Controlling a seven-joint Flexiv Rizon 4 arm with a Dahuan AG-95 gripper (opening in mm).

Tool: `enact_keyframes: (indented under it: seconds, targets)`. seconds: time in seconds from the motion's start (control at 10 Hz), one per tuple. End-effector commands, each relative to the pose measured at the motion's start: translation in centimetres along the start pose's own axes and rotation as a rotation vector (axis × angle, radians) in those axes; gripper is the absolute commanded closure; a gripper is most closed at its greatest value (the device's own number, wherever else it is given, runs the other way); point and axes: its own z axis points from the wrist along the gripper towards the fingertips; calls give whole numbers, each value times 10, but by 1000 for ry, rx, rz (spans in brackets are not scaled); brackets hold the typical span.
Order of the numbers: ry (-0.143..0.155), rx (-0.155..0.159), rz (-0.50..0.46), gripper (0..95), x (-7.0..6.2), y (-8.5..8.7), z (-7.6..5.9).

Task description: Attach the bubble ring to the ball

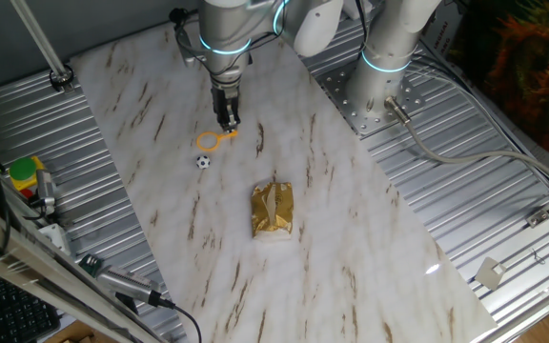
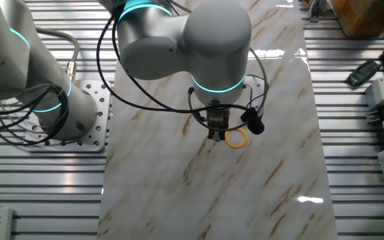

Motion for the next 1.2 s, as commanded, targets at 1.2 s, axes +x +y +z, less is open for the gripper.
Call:
enact_keyframes:
  seconds: [1.2]
  targets:
    - [-10, -2, -3, 760, 1, 0, 8]
